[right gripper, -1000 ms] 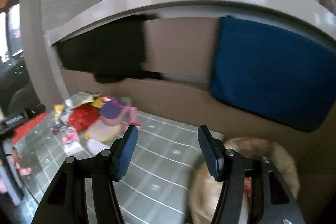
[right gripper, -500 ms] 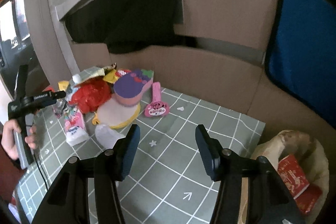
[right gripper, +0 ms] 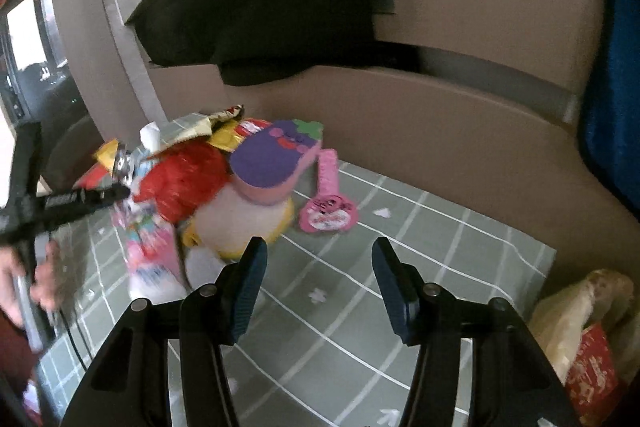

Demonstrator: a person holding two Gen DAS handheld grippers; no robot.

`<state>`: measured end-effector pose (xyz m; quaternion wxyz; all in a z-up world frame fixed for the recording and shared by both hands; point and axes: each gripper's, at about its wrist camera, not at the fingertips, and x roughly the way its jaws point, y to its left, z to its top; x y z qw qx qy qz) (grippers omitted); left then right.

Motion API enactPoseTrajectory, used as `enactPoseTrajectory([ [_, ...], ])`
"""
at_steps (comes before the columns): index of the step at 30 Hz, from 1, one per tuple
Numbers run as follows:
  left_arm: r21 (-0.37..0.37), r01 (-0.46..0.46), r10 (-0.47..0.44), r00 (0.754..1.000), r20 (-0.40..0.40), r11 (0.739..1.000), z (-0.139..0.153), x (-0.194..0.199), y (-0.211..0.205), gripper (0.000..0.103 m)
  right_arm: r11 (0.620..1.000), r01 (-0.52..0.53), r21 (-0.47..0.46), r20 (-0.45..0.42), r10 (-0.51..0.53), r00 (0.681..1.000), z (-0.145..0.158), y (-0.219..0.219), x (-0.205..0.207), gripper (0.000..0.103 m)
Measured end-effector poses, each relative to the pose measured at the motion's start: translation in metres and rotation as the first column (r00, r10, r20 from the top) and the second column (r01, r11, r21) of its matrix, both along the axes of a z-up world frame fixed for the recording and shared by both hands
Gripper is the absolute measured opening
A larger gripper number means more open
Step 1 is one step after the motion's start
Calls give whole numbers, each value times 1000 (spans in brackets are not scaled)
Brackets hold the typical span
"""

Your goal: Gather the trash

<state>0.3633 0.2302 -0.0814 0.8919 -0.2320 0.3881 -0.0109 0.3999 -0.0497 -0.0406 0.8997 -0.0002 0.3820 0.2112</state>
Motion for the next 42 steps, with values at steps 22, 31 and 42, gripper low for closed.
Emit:
enactPoseTrajectory([
  [22, -27, -127, 129, 990, 65, 991, 19, -38, 21, 24, 985, -160, 66, -86, 165, 982, 0, 132, 106, 47],
  [31, -54, -129, 133, 988, 80, 990, 19, -46, 21, 24, 970, -208, 125, -209, 230, 950, -19, 137, 117, 22],
  [42, -81, -92, 99, 991, 88, 992, 24, -51, 15, 24, 983, -181, 39, -151, 185, 971, 7, 99, 90, 8],
])
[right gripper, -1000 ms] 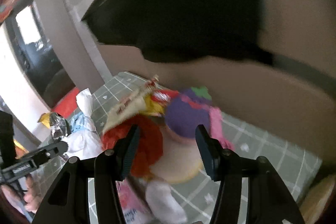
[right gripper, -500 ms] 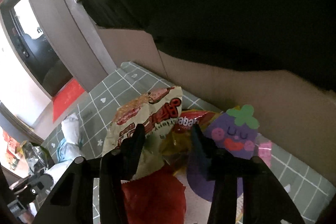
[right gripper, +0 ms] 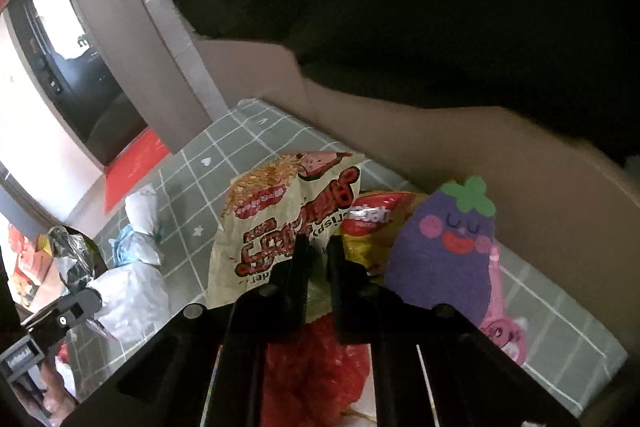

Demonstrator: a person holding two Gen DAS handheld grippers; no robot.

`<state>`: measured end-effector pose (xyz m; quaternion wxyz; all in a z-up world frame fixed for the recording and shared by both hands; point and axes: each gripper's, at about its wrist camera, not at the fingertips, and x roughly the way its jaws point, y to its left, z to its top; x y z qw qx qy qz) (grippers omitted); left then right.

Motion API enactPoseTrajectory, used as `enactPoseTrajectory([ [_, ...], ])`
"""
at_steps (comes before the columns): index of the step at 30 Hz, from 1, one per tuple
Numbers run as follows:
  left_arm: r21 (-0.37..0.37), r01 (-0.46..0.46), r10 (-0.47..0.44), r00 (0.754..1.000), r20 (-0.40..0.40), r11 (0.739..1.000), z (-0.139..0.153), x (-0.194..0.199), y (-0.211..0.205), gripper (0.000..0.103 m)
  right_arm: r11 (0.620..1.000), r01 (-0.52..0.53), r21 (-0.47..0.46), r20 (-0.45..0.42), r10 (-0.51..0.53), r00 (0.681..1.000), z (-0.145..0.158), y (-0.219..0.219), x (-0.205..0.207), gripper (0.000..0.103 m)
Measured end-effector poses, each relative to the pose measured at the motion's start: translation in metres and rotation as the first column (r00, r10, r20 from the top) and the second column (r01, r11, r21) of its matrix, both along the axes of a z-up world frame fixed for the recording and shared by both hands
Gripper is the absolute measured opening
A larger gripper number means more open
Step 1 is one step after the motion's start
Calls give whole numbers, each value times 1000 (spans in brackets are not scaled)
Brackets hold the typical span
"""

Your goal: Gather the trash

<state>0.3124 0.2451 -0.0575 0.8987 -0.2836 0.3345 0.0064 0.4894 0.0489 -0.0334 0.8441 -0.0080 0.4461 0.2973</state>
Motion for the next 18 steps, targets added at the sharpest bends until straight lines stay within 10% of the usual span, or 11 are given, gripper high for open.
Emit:
enactPoseTrajectory([
  [18, -69, 145, -140, 988, 66, 987, 14, -2, -22, 24, 987, 159, -39, 204, -148, 968, 64, -100, -55, 6],
])
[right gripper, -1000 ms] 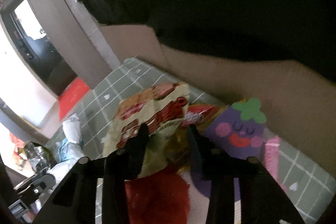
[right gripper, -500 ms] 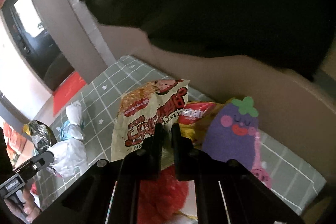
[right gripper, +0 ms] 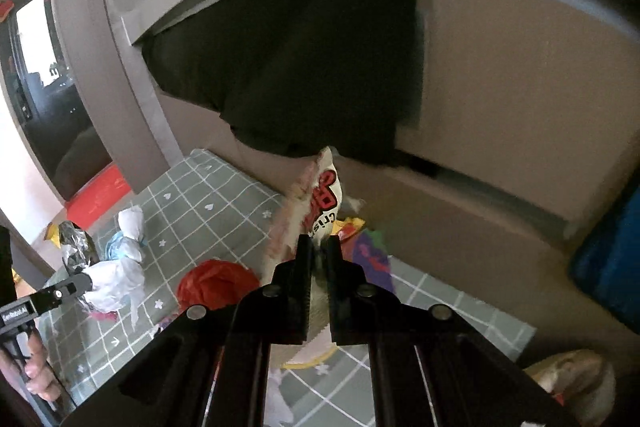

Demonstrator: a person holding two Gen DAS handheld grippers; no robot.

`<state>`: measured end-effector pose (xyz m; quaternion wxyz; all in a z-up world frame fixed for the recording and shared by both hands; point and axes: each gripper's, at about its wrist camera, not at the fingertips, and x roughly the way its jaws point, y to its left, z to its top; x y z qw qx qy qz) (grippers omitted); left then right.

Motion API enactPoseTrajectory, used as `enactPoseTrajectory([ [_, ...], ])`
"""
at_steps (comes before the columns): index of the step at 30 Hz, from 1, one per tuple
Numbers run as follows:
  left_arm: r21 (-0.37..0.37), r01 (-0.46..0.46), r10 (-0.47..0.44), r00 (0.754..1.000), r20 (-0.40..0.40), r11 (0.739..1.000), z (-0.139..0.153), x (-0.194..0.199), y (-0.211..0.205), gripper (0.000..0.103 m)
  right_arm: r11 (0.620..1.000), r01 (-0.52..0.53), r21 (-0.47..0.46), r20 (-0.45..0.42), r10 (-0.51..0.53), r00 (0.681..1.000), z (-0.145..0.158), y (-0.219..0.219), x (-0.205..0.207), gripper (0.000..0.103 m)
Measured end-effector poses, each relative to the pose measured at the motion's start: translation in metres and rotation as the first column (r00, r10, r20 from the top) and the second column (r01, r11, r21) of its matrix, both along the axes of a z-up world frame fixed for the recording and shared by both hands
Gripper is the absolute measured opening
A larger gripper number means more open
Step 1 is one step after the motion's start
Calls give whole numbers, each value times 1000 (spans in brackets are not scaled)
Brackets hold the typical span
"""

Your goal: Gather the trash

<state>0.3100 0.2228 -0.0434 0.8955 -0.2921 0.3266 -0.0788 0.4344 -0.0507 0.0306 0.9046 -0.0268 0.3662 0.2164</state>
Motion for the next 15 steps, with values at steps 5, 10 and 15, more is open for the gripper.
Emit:
enactPoseTrajectory([
  [5, 12, 10, -10, 1000, -14, 1000, -5, 1, -2, 33, 997, -76, 5, -72, 76, 995, -13, 9, -13, 11],
  [10, 31, 1, 0, 1000, -22, 1000, -11, -2, 2, 42, 995, -84, -53, 7, 85, 996, -11, 20, -24, 43],
  [15, 84, -41, 46, 997, -68, 996, -21, 1, 7, 41, 997, -68, -48, 34, 70, 997, -5, 21, -26, 43],
])
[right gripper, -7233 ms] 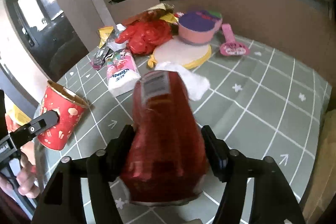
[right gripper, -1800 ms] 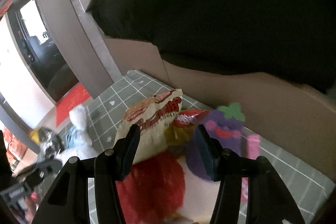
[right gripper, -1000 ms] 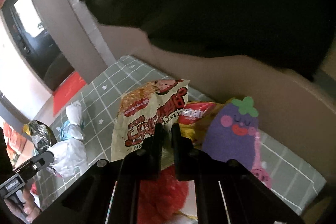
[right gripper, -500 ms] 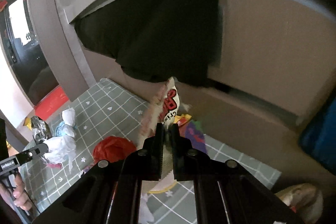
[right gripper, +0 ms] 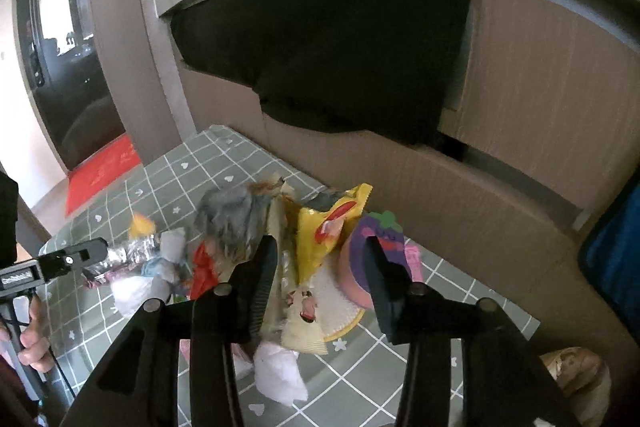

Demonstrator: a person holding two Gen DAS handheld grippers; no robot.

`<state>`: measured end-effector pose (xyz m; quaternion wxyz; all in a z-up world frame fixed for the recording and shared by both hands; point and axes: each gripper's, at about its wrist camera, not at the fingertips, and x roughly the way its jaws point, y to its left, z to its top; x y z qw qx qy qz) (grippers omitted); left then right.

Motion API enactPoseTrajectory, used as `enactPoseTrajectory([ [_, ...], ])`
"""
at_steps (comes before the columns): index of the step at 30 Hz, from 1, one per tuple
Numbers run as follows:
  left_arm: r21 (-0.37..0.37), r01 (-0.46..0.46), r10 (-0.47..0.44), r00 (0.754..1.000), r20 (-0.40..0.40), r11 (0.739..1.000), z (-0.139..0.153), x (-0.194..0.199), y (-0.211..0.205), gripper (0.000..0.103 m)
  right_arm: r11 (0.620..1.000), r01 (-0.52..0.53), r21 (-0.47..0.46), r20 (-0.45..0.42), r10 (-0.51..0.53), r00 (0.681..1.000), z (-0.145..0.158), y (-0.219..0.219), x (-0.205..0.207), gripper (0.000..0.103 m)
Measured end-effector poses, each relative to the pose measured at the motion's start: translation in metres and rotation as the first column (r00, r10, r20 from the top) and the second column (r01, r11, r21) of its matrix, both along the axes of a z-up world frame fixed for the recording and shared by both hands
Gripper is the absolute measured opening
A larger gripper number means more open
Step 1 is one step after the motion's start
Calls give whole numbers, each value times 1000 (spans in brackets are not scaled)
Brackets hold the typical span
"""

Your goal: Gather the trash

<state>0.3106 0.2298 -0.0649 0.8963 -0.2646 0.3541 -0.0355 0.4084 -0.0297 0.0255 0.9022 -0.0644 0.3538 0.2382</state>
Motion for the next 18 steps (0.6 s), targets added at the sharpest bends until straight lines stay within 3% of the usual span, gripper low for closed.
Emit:
enactPoseTrajectory([
  [6, 99, -77, 78, 997, -10, 992, -6, -10, 8, 42, 1000, -22, -14, 0, 22, 1000, -5, 8, -5, 43],
  [13, 89, -90, 93, 995, -28, 992, -14, -17, 21, 45, 992, -122, 32, -48, 123, 991, -24, 31, -7, 47],
  [18, 119, -87, 95, 994, -59, 989, -26, -16, 21, 46, 992, -127, -28, -92, 124, 988, -54, 56, 11, 49],
])
